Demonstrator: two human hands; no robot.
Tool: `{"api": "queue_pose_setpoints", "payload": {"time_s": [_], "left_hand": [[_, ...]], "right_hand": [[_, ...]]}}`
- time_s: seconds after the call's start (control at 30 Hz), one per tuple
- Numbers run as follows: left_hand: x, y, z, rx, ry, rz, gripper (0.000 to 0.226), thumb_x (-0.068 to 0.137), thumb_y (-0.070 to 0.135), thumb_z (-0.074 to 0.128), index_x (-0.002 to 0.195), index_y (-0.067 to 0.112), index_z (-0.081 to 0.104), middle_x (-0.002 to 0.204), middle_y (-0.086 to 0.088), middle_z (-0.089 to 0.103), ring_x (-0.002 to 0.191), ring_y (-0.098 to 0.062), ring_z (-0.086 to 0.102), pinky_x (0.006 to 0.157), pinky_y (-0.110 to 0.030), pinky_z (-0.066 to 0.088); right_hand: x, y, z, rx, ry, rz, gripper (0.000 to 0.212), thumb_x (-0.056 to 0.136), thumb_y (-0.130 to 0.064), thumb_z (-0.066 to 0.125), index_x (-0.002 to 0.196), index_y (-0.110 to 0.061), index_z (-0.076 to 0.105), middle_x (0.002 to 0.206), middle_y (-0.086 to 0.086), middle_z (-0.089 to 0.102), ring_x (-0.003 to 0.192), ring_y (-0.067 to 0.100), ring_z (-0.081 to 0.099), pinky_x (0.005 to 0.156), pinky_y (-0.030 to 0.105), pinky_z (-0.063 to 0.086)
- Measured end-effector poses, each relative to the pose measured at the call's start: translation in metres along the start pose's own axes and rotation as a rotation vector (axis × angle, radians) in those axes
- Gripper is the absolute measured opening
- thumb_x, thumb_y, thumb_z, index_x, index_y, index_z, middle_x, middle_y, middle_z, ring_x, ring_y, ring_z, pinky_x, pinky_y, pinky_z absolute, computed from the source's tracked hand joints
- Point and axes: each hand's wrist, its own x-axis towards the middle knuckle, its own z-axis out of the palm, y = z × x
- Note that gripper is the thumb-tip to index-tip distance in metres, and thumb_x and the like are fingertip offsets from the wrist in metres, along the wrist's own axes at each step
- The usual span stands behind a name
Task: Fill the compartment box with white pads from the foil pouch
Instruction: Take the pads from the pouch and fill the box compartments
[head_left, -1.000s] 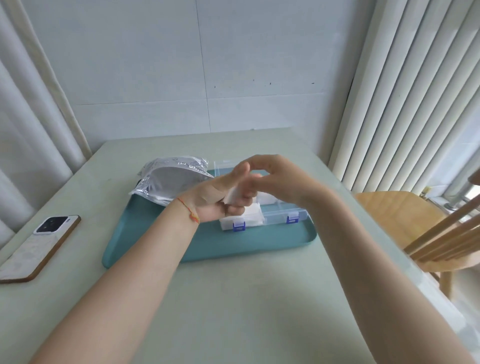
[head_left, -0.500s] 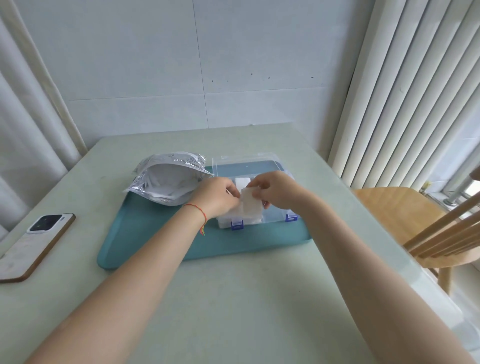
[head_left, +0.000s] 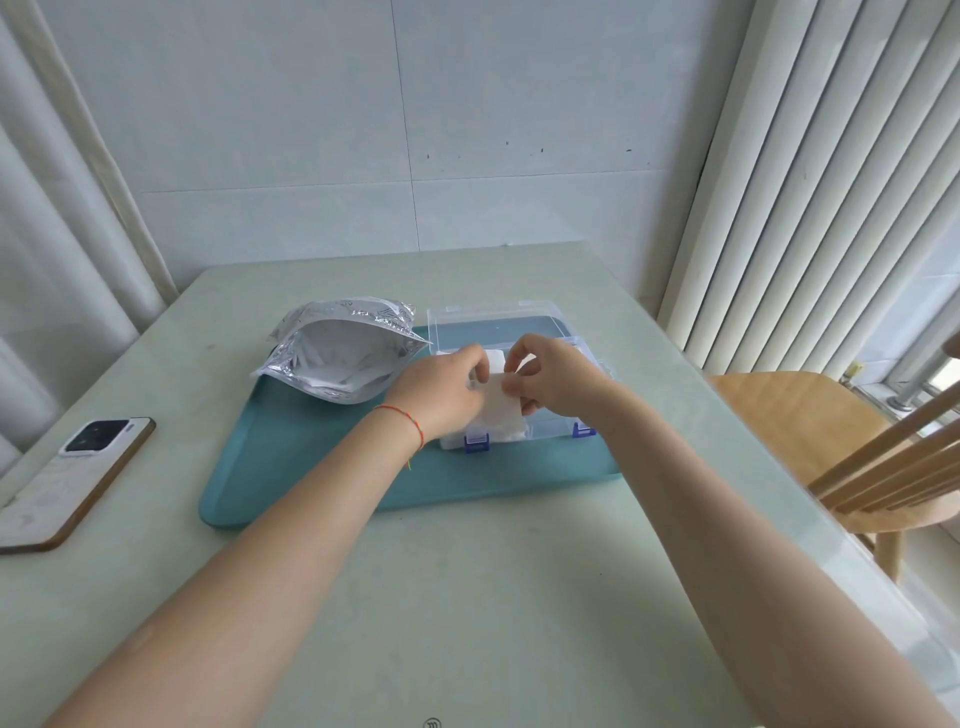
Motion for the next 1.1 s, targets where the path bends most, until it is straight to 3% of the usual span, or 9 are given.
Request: {"api": "queue_pose_setpoints", "payload": {"time_s": [0.23,0.33,0.47,0.57,0.67,0.8,0.93,1.03,1.1], "left_hand": [[0.004,0.004,0.001,0.149,-0.049,0.047,0.033,0.091,0.019,0.044,0.104,0.032,0.072,0.109,0.005,0.066,0.102,-0.021,0.057,0.077,-0.025,0.041],[0.005,0.005,0.003,0.181,-0.075,0.05,0.035,0.092,0.021,0.044,0.106,0.033,0.073,0.116,0.002,0.066,0.109,-0.024,0.058,0.081,-0.027,0.045],[0.007,0.006,0.006,0.173,-0.135,0.024,0.032,0.093,0.025,0.045,0.106,0.031,0.073,0.115,-0.003,0.062,0.106,-0.028,0.059,0.088,-0.034,0.05],[0.008,0.003,0.008,0.154,-0.138,-0.005,0.031,0.091,0.026,0.044,0.1,0.024,0.074,0.111,-0.002,0.064,0.101,-0.028,0.06,0.089,-0.038,0.051],[0.008,0.003,0.009,0.156,-0.128,-0.009,0.032,0.09,0.024,0.044,0.1,0.023,0.074,0.109,-0.002,0.066,0.101,-0.028,0.061,0.088,-0.037,0.052],[0.006,0.007,0.007,0.163,-0.127,0.003,0.036,0.094,0.021,0.04,0.114,0.029,0.068,0.121,-0.008,0.058,0.111,-0.031,0.055,0.093,-0.035,0.047],[0.007,0.007,0.007,0.17,-0.153,-0.012,0.038,0.095,0.021,0.038,0.117,0.029,0.068,0.122,-0.007,0.056,0.111,-0.03,0.055,0.093,-0.035,0.047],[0.009,0.009,0.005,0.194,-0.186,-0.027,0.037,0.092,0.02,0.039,0.11,0.024,0.071,0.113,-0.007,0.061,0.097,-0.03,0.058,0.082,-0.033,0.049],[0.01,0.01,0.005,0.217,-0.199,-0.036,0.033,0.091,0.017,0.04,0.104,0.016,0.07,0.108,-0.009,0.063,0.092,-0.03,0.058,0.077,-0.031,0.047]], "right_hand": [[0.001,0.001,0.004,-0.153,-0.006,-0.04,0.004,0.091,-0.008,0.06,0.094,-0.011,0.06,0.075,0.003,0.065,0.056,0.012,0.06,0.05,0.012,0.044],[0.0,0.001,0.004,-0.252,0.008,-0.074,0.01,0.088,-0.008,0.06,0.095,-0.013,0.067,0.088,0.004,0.069,0.07,0.016,0.064,0.063,0.022,0.051],[-0.002,-0.002,0.001,-0.448,-0.045,-0.129,0.021,0.094,-0.018,0.058,0.109,-0.019,0.072,0.093,-0.007,0.06,0.085,0.01,0.053,0.07,0.022,0.038],[-0.003,-0.004,-0.005,-0.461,0.014,-0.139,0.02,0.095,-0.02,0.053,0.106,-0.02,0.071,0.092,-0.01,0.059,0.09,0.014,0.059,0.072,0.024,0.041],[0.0,-0.005,-0.004,-0.521,0.01,-0.103,0.023,0.093,-0.019,0.052,0.101,-0.009,0.071,0.102,0.002,0.069,0.096,0.024,0.063,0.079,0.034,0.052],[0.002,0.0,0.003,-0.547,-0.079,-0.054,0.03,0.093,-0.02,0.05,0.104,0.001,0.07,0.107,0.015,0.069,0.104,0.031,0.061,0.09,0.046,0.05],[-0.004,-0.003,-0.002,-0.522,-0.042,-0.126,0.027,0.095,-0.027,0.052,0.096,-0.014,0.075,0.1,0.002,0.072,0.095,0.021,0.062,0.083,0.036,0.051],[-0.01,-0.013,-0.001,-0.501,-0.085,-0.075,0.049,0.094,-0.054,0.047,0.076,-0.018,0.075,0.072,0.002,0.063,0.067,0.016,0.056,0.06,0.03,0.043],[-0.013,-0.016,0.001,-0.525,-0.14,0.004,0.061,0.093,-0.064,0.038,0.075,-0.019,0.075,0.068,0.004,0.057,0.064,0.02,0.052,0.061,0.031,0.041]]}}
